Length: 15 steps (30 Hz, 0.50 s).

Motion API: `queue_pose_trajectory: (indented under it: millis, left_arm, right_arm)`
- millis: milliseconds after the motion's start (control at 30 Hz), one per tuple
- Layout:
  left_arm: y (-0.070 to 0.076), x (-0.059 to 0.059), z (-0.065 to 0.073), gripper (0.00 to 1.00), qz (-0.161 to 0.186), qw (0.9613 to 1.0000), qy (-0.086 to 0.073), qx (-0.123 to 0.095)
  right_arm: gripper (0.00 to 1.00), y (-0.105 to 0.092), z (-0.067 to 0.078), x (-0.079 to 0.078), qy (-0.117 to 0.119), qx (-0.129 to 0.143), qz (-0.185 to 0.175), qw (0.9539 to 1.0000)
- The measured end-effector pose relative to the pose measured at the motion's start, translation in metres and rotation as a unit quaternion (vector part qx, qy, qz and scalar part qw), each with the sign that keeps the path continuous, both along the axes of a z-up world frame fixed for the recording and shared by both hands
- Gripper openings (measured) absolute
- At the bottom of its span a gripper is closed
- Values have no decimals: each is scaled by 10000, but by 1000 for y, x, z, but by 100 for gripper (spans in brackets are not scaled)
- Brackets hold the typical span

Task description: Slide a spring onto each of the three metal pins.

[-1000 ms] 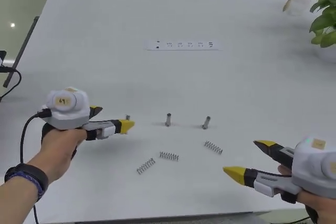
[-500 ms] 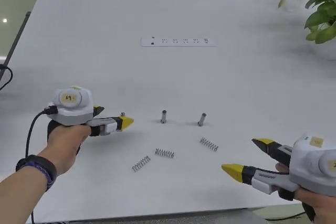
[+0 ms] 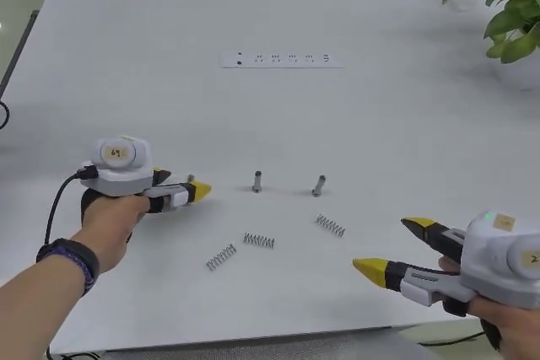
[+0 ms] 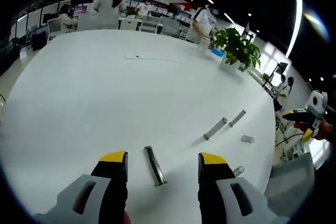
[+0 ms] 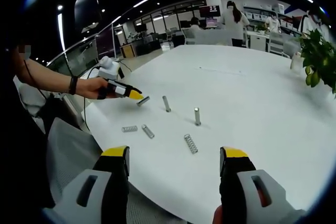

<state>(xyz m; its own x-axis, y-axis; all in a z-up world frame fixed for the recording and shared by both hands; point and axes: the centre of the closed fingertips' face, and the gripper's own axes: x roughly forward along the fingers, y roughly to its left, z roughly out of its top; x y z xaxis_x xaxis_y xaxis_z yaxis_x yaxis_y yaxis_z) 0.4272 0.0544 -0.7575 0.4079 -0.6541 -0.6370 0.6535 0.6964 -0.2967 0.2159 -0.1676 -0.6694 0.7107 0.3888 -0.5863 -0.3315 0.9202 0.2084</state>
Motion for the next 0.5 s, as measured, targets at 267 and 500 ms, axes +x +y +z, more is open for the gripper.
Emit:
queue_pose_trajectory:
  millis: [267,500]
  left_arm:
    - [-2,-1,-10,41,30,9999,38,94]
    - [-1,2,-13,32,78,9998,14,155]
  right_arm:
    - [68,-2,-3,-3,46,5,-40,10000]
    - [68,-3,-3,-4,58,3,-65,10000]
